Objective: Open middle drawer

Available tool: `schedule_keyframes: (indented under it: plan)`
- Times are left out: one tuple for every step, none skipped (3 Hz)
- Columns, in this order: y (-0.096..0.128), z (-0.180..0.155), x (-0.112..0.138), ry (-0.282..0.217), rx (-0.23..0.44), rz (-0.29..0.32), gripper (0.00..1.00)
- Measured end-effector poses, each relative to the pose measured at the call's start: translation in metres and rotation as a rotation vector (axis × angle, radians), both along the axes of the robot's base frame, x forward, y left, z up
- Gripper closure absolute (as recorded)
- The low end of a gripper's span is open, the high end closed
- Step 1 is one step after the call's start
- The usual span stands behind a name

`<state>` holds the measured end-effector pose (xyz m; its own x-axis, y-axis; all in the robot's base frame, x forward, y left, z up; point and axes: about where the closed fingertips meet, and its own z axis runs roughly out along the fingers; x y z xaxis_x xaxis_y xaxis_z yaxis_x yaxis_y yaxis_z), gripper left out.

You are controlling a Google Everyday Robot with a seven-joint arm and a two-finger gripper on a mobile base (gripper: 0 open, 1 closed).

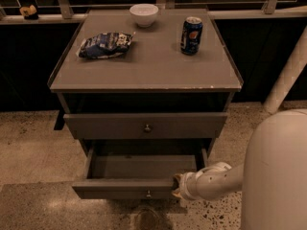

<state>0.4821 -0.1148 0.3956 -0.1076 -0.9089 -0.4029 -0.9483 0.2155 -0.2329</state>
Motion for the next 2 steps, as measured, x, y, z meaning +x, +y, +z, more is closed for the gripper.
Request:
schedule_keyframes:
  plan:
    - [-0.0015,-0.0012,-0.0028,0.007,-0.005,0.0,1.0]
    - [-0.0028,-0.0064,-0.0113,0.022,-0.007,-0.001,1.0]
